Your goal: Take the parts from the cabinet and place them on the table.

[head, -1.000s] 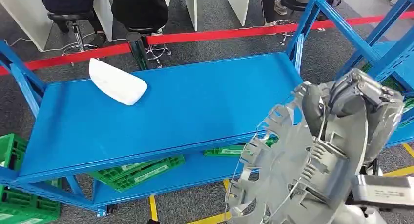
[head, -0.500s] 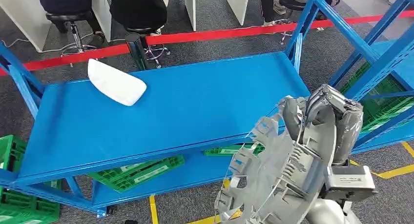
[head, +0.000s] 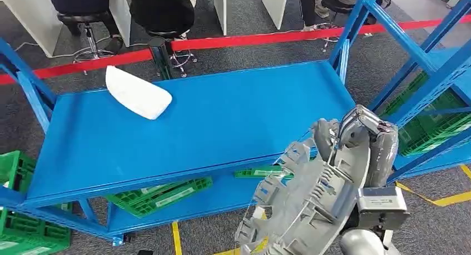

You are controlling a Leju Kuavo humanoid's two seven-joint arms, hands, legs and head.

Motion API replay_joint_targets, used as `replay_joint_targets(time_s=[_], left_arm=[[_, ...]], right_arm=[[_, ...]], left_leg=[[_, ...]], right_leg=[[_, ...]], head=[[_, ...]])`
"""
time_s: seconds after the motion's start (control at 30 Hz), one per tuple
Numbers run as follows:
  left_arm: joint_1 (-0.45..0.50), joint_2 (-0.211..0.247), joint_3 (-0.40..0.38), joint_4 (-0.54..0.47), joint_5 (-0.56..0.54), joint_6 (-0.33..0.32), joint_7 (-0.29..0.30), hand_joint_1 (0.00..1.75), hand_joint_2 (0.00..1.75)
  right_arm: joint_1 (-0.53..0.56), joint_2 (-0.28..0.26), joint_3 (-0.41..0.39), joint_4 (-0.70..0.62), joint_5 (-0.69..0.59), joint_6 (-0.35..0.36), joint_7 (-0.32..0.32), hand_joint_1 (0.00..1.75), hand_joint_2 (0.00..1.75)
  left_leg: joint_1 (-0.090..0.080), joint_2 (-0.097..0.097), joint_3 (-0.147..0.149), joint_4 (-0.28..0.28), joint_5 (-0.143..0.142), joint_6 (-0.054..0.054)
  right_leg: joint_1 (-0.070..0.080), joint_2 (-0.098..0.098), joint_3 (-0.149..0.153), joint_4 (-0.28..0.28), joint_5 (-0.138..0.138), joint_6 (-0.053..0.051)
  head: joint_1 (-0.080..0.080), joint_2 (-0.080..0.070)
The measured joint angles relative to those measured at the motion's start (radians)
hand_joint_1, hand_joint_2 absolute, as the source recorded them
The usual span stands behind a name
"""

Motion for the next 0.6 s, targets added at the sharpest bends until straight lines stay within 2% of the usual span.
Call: replay_joint_targets(time_s=[0.03, 0.07, 0.17, 0.2, 0.23, 0.27, 0.33, 0.37, 0.4, 0.43, 0.47, 0.5, 0.53, 0.57, 0.6], left_arm=[[0.0, -0.001, 0.0, 0.0, -0.002, 0.0, -0.01, 0.0, 1.75], [-0.001, -0.001, 0.0, 0.0, -0.004, 0.0, -0.019, 0.0, 1.75], [0.0, -0.002, 0.0, 0.0, -0.014, -0.001, -0.039, 0.0, 1.75], [0.001, -0.002, 0.0, 0.0, -0.018, -0.003, -0.04, 0.0, 1.75], [0.0, -0.002, 0.0, 0.0, -0.019, -0.005, -0.04, 0.0, 1.75], [0.001, -0.002, 0.0, 0.0, -0.02, -0.006, -0.039, 0.0, 1.75], [0.001, -0.003, 0.0, 0.0, -0.021, -0.008, -0.033, 0.0, 1.75], [0.001, -0.005, 0.0, 0.0, -0.022, -0.01, -0.027, 0.0, 1.75], [0.001, -0.006, 0.0, 0.0, -0.023, -0.011, -0.024, 0.0, 1.75], [0.001, -0.007, 0.0, 0.0, -0.023, -0.014, -0.024, 0.0, 1.75], [0.001, -0.007, 0.0, 0.0, -0.024, -0.015, -0.023, 0.0, 1.75], [0.001, -0.008, 0.0, 0.0, -0.025, -0.015, -0.022, 0.0, 1.75], [0.0, -0.008, 0.0, 0.0, -0.026, -0.015, -0.022, 0.0, 1.75], [-0.002, -0.009, 0.0, 0.0, -0.027, -0.016, -0.021, 0.0, 1.75], [-0.001, -0.01, 0.0, 0.0, -0.027, -0.016, -0.022, 0.0, 1.75]], right_arm=[[-0.001, 0.001, 0.005, 0.0, 0.0, 0.0, 0.0, 1.75, 1.75], [-0.002, 0.003, 0.006, 0.0, 0.001, 0.002, 0.0, 1.75, 1.75], [-0.002, 0.004, 0.007, -0.003, 0.015, 0.003, 0.005, 1.75, 1.75], [-0.003, 0.005, 0.008, -0.003, 0.019, 0.003, 0.008, 1.75, 1.75], [-0.003, 0.005, 0.008, -0.003, 0.026, 0.003, 0.014, 1.75, 1.75], [-0.002, 0.005, 0.009, -0.006, 0.032, 0.003, 0.016, 1.75, 1.75], [-0.001, 0.005, 0.009, -0.011, 0.043, 0.003, 0.026, 1.75, 1.75], [-0.002, 0.005, 0.01, -0.014, 0.05, 0.004, 0.031, 1.75, 1.75], [-0.001, 0.005, 0.011, -0.016, 0.057, 0.005, 0.037, 1.75, 1.75], [-0.001, 0.005, 0.011, -0.019, 0.064, 0.005, 0.042, 1.75, 1.75], [-0.002, 0.005, 0.013, -0.023, 0.072, 0.007, 0.048, 1.75, 1.75], [-0.003, 0.005, 0.013, -0.027, 0.077, 0.008, 0.05, 1.75, 1.75], [-0.004, 0.005, 0.013, -0.031, 0.081, 0.008, 0.051, 1.75, 1.75], [-0.004, 0.004, 0.013, -0.034, 0.084, 0.008, 0.052, 1.75, 1.75], [-0.007, 0.004, 0.013, -0.037, 0.087, 0.011, 0.055, 1.75, 1.75]], left_leg=[[0.0, -0.001, -0.002, 0.0, 0.0, -0.006], [-0.005, -0.003, -0.008, 0.003, 0.002, -0.014], [0.001, -0.003, -0.01, 0.001, 0.015, -0.034], [0.0, -0.003, -0.013, 0.001, 0.015, -0.041], [0.003, -0.002, -0.018, 0.014, -0.014, -0.047], [0.004, -0.002, -0.032, 0.062, -0.065, -0.051], [0.009, -0.003, -0.076, 0.198, -0.155, -0.057], [0.011, -0.003, -0.094, 0.263, -0.184, -0.06], [0.011, -0.003, -0.089, 0.278, -0.181, -0.062], [0.012, -0.003, -0.065, 0.254, -0.157, -0.062], [0.012, -0.003, -0.022, 0.194, -0.12, -0.062], [0.012, -0.003, 0.037, 0.107, -0.083, -0.061], [0.014, -0.005, 0.092, 0.022, -0.068, -0.06], [0.011, -0.009, 0.115, -0.009, -0.087, -0.055], [0.01, -0.013, 0.108, -0.015, -0.08, -0.05]], right_leg=[[0.0, 0.0, 0.029, -0.074, 0.015, -0.005], [0.006, 0.002, 0.043, -0.091, 0.012, -0.009], [0.011, 0.002, 0.038, -0.095, 0.014, -0.02], [0.008, -0.001, 0.038, -0.105, 0.023, -0.033], [0.006, -0.006, 0.036, -0.108, 0.03, -0.04], [0.007, -0.006, 0.029, -0.109, 0.034, -0.047], [0.01, -0.01, 0.016, -0.106, 0.042, -0.052], [0.011, -0.011, 0.006, -0.105, 0.048, -0.052], [0.012, -0.011, -0.002, -0.102, 0.054, -0.05], [0.011, -0.011, -0.011, -0.1, 0.058, -0.049], [0.01, -0.011, -0.02, -0.096, 0.063, -0.045], [0.009, -0.01, -0.026, -0.092, 0.066, -0.042], [0.009, -0.01, -0.029, -0.087, 0.069, -0.037], [0.014, -0.01, -0.035, -0.085, 0.072, -0.03], [0.014, -0.009, -0.036, -0.083, 0.079, -0.023]], head=[[0.003, 0.0], [0.003, 0.0], [0.0, 0.0], [0.0, 0.0], [-0.002, 0.0], [-0.012, 0.0], [-0.028, 0.0], [-0.029, 0.0], [-0.03, 0.0], [-0.031, 0.0], [-0.033, 0.0], [-0.034, 0.0], [-0.038, 0.0], [-0.043, 0.0], [-0.04, 0.0]])
